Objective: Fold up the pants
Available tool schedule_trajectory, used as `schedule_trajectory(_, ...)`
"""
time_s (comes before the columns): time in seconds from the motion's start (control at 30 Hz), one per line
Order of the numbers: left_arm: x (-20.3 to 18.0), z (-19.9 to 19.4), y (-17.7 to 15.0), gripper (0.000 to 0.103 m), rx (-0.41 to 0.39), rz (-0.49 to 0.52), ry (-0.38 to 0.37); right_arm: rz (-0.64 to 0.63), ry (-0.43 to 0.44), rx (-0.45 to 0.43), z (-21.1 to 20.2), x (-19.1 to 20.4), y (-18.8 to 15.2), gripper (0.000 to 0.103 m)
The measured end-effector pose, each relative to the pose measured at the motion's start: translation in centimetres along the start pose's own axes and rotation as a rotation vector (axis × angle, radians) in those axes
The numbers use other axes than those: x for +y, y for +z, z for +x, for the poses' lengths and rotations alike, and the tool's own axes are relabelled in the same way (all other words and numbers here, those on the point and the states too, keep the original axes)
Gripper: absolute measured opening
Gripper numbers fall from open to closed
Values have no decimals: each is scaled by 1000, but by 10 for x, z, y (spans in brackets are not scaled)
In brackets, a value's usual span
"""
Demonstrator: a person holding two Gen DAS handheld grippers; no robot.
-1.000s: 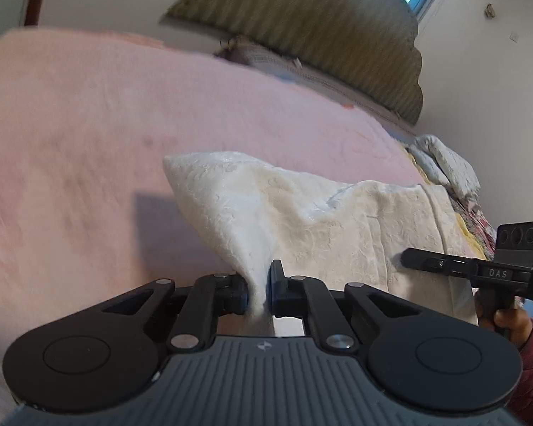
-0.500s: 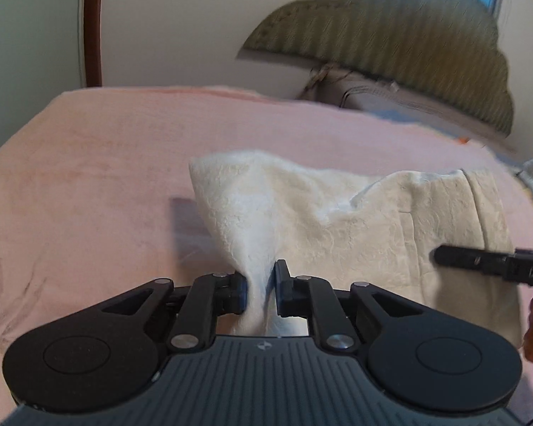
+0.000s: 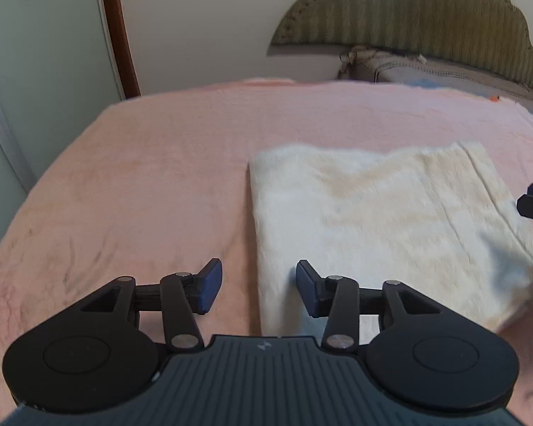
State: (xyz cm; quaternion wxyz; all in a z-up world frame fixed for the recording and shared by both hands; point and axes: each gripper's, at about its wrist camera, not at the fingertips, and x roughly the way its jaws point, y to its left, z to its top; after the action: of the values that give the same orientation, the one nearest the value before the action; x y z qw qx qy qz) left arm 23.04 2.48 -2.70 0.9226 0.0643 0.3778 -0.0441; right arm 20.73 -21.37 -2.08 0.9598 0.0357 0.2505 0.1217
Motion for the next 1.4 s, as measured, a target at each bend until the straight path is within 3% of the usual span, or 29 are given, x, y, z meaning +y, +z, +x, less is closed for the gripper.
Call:
schedule_trajectory(0.07,-3,9,-7,58,26,20,31,-84,87,53,-1,22,-4,48)
schedule_trajectory(0.1,-2,9,-9,58,32,11,62,-123,80,101,5,30,-8,48)
schedule_trajectory(0.17,2,-4,-10,58,15,-34,96,-156,-14,169,17,35,-16,47)
schedule_trajectory(0.27,6,-32,-14,66,-16,-69,88,-37,-110,115,-7,33,-15,49)
schedule_trajectory(0.33,5,-48,-22,69,-11,-86,57,46,-47,54,-34,37,-15,64)
schedule_trajectory(0.37,3,-55,-28,69,-3,-91,45,68,-9,42,-43,41,-17,81)
schedule_trajectory(0.4,0,-60,-33,69,5,-95,36,77,14,40,-51,46,-20,85)
schedule_trajectory(0.6,-5,-88,-77,72,36,-147,-14,29,43,104,-89,93,-37,85)
schedule_trajectory(0.73,-6,-99,-102,72,54,-188,-34,18,-12,87,-115,120,-46,85)
schedule_trajectory(0.77,-7,-101,-106,73,54,-187,-34,67,31,82,-121,121,-46,86)
schedule_trajectory(0.87,-12,-99,-117,73,62,-164,-12,342,288,82,-126,105,-53,93)
schedule_trajectory(0.9,-13,-97,-120,73,68,-162,-10,391,323,74,-125,102,-56,94)
schedule_trajectory(0.93,-14,-95,-122,73,77,-164,-9,372,285,72,-123,105,-57,94)
schedule_trajectory(1.03,-18,-91,-128,73,76,-167,-14,96,-30,65,-113,133,-61,94)
schedule_trajectory(1.07,-19,-90,-130,73,74,-168,-7,25,-81,57,-110,139,-65,94)
schedule_trajectory(1.2,-26,-87,-132,74,55,-154,3,39,-66,49,-99,135,-78,94)
schedule_trajectory(1.4,-30,-85,-133,78,20,-148,0,95,-114,72,-89,122,-94,94)
